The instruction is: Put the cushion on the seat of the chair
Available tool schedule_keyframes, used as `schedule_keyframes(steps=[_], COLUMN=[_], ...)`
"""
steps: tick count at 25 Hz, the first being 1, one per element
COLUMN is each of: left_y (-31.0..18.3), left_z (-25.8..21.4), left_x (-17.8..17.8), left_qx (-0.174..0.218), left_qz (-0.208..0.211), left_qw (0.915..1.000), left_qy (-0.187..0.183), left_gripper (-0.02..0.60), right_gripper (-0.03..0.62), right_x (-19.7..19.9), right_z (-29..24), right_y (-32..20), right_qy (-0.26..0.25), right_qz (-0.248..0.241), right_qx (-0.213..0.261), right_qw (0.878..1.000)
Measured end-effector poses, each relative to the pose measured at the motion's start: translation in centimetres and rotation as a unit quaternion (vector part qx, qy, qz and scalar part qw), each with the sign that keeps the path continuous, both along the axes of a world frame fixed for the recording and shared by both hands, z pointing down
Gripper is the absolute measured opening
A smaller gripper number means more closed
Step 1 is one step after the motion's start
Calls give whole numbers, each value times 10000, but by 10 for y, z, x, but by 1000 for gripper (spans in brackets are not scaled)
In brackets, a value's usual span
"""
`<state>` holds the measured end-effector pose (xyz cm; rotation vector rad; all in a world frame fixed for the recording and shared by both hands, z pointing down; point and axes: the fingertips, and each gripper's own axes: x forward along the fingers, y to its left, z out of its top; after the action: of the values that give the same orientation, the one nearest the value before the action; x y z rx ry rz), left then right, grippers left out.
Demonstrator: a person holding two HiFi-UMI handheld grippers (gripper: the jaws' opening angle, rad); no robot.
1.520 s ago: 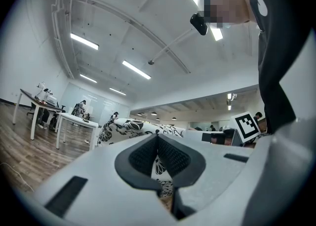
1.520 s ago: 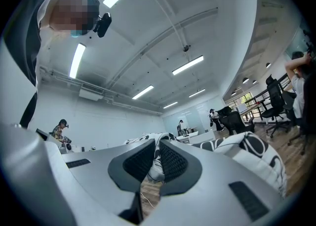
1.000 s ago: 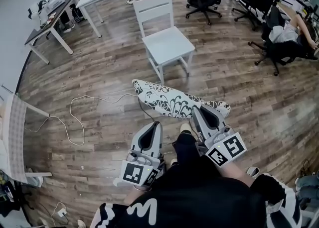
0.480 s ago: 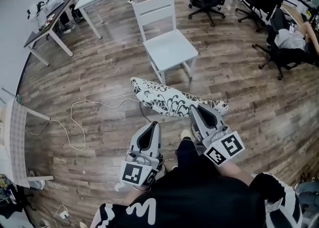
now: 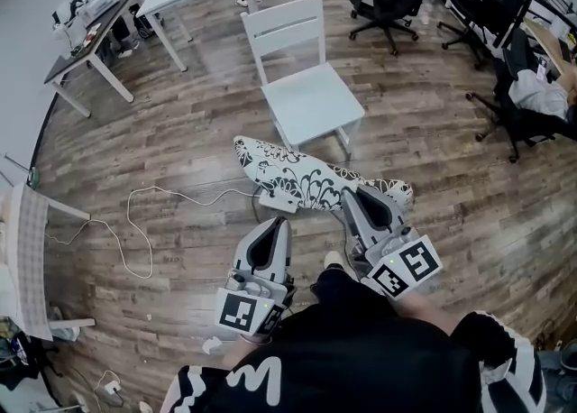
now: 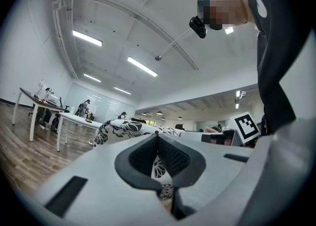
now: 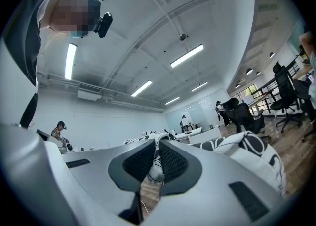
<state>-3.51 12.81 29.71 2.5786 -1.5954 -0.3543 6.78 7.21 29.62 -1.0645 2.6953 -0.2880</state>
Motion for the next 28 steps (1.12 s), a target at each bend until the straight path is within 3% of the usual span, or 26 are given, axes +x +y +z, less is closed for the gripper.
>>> schedule_keyframes(steps=[14, 28], left_y=[-90, -113], left_z=[2, 11], left_x=[18, 23], left_qx=[-20, -225], left_qz=[-184, -392], left_qw=[9998, 9990], left_qy=[17, 49], left_gripper=[6, 6], right_gripper=[35, 35], right_x=[14, 23], right_z=[0, 17], right_y=[-95, -124], right_qy=[50, -31], right_qz=[-225, -304], right_qx=[-68, -337], right_qw=[9997, 9990])
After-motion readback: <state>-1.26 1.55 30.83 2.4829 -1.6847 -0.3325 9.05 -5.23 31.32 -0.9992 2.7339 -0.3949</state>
